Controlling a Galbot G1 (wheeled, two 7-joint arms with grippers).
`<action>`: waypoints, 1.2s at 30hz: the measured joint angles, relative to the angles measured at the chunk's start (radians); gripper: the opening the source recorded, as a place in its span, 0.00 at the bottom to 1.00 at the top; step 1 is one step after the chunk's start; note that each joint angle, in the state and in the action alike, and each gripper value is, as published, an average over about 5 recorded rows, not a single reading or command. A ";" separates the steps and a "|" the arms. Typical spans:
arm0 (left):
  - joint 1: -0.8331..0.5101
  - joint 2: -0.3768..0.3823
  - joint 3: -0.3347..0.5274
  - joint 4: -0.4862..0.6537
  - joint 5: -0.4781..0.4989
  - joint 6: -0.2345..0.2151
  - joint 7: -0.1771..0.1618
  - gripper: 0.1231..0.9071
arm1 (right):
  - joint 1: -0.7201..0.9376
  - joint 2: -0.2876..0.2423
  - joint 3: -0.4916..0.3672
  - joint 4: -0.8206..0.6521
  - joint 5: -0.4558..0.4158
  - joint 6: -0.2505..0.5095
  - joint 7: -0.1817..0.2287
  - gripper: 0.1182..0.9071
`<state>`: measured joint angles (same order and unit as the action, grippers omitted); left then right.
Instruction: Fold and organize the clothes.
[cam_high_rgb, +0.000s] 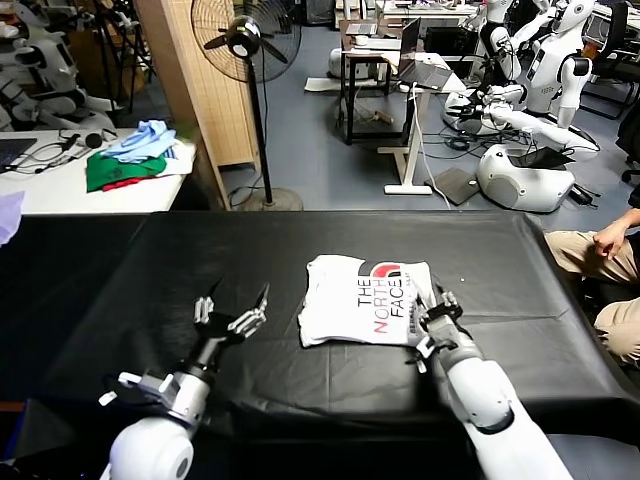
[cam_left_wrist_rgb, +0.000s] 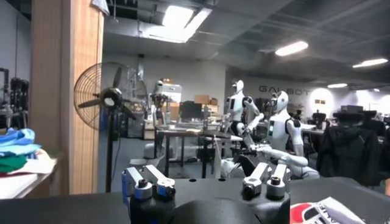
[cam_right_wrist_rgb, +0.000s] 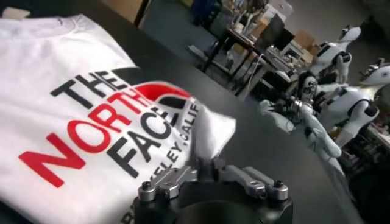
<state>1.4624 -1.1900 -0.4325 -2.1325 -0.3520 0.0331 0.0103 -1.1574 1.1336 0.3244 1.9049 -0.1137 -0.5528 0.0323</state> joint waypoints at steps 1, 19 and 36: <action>0.002 0.002 -0.001 0.002 0.002 -0.003 -0.003 0.86 | -0.009 -0.007 0.011 0.013 0.012 0.009 -0.001 0.60; 0.165 0.089 -0.099 -0.073 -0.073 0.038 -0.123 0.86 | -0.389 0.016 0.173 0.297 0.243 0.298 0.110 0.86; 0.454 0.137 -0.283 -0.161 -0.257 0.172 -0.220 0.86 | -0.744 0.044 0.169 0.430 0.187 0.430 0.219 0.86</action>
<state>1.9168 -1.0525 -0.7154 -2.2933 -0.6094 0.2048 -0.2100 -1.9018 1.1776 0.4939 2.3350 0.0729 -0.1229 0.2511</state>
